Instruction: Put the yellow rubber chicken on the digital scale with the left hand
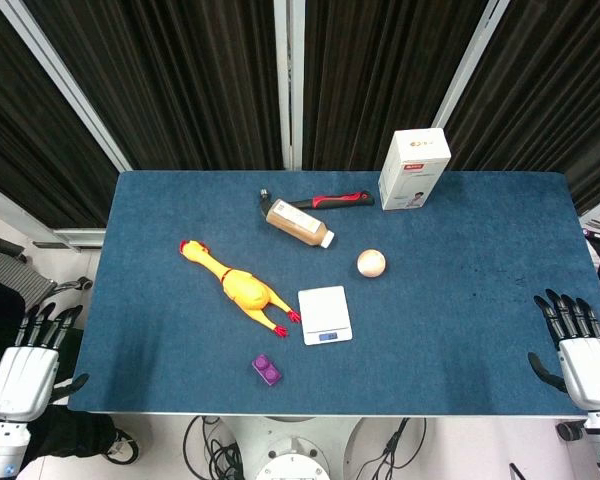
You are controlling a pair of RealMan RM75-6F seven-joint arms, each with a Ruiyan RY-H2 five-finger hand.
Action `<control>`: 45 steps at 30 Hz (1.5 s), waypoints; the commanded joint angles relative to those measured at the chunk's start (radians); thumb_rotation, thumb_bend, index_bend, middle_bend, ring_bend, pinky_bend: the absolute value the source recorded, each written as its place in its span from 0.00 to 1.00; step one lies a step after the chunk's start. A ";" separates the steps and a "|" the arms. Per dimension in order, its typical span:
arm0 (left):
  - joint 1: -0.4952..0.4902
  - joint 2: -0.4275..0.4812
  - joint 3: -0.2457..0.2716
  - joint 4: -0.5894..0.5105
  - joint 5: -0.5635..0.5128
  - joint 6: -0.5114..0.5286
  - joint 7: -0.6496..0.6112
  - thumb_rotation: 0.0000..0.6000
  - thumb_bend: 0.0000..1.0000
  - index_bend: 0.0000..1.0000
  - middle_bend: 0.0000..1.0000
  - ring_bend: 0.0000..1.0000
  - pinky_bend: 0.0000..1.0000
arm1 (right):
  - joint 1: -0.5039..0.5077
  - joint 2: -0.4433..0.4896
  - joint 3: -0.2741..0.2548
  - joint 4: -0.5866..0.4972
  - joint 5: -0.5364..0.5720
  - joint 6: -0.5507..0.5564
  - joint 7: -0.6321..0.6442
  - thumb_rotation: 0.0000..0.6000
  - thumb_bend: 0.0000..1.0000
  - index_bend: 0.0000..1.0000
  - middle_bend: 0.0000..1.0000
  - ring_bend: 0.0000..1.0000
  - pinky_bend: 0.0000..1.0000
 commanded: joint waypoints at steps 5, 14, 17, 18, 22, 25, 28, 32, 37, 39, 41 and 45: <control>0.001 0.001 0.001 -0.003 0.003 0.002 0.006 1.00 0.06 0.02 0.12 0.00 0.00 | -0.001 -0.002 -0.001 0.007 -0.001 0.002 0.007 1.00 0.24 0.00 0.00 0.00 0.00; -0.037 0.012 -0.010 -0.038 0.034 -0.030 0.030 1.00 0.06 0.02 0.12 0.00 0.00 | -0.005 -0.002 0.000 0.012 -0.002 0.012 0.018 1.00 0.24 0.00 0.00 0.00 0.00; -0.089 0.015 -0.029 -0.073 0.057 -0.082 0.045 1.00 0.06 0.02 0.12 0.00 0.00 | -0.005 0.001 0.001 0.009 -0.003 0.014 0.014 1.00 0.24 0.00 0.00 0.00 0.00; -0.111 0.016 -0.037 -0.085 0.063 -0.106 0.046 1.00 0.06 0.02 0.12 0.00 0.00 | -0.005 0.001 0.002 0.007 -0.003 0.015 0.013 1.00 0.24 0.00 0.00 0.00 0.00; -0.235 0.002 -0.082 -0.100 0.068 -0.250 0.027 1.00 0.06 0.03 0.12 0.00 0.00 | -0.006 0.003 0.003 -0.001 0.001 0.014 0.003 1.00 0.24 0.00 0.00 0.00 0.00; -0.344 -0.040 -0.124 -0.050 0.068 -0.362 -0.008 1.00 0.06 0.02 0.12 0.00 0.00 | -0.007 0.001 0.002 -0.001 0.002 0.014 -0.001 1.00 0.24 0.00 0.00 0.00 0.00; -0.440 -0.091 -0.161 0.012 0.049 -0.457 -0.044 1.00 0.06 0.02 0.12 0.00 0.00 | -0.012 -0.003 0.000 0.004 0.007 0.013 0.004 1.00 0.24 0.00 0.00 0.00 0.00; -0.549 -0.168 -0.194 0.102 0.011 -0.559 -0.115 1.00 0.06 0.02 0.11 0.00 0.00 | -0.019 -0.002 0.002 0.019 0.023 0.013 0.014 1.00 0.24 0.00 0.00 0.00 0.00; -0.646 -0.260 -0.197 0.220 -0.020 -0.657 -0.178 1.00 0.06 0.02 0.09 0.00 0.00 | -0.026 0.004 0.005 0.033 0.035 0.018 0.033 1.00 0.24 0.00 0.00 0.00 0.00; -0.678 -0.299 -0.196 0.263 -0.026 -0.677 -0.214 1.00 0.06 0.01 0.09 0.00 0.00 | -0.028 0.004 0.006 0.038 0.038 0.017 0.040 1.00 0.24 0.00 0.00 0.00 0.00; -0.709 -0.337 -0.193 0.310 -0.022 -0.687 -0.244 1.00 0.06 0.01 0.09 0.00 0.00 | -0.029 0.003 0.006 0.044 0.040 0.015 0.048 1.00 0.24 0.00 0.00 0.00 0.00; -0.757 -0.394 -0.186 0.398 -0.026 -0.710 -0.291 1.00 0.06 0.01 0.09 0.00 0.00 | -0.028 0.000 0.003 0.053 0.035 0.011 0.058 1.00 0.24 0.00 0.00 0.00 0.00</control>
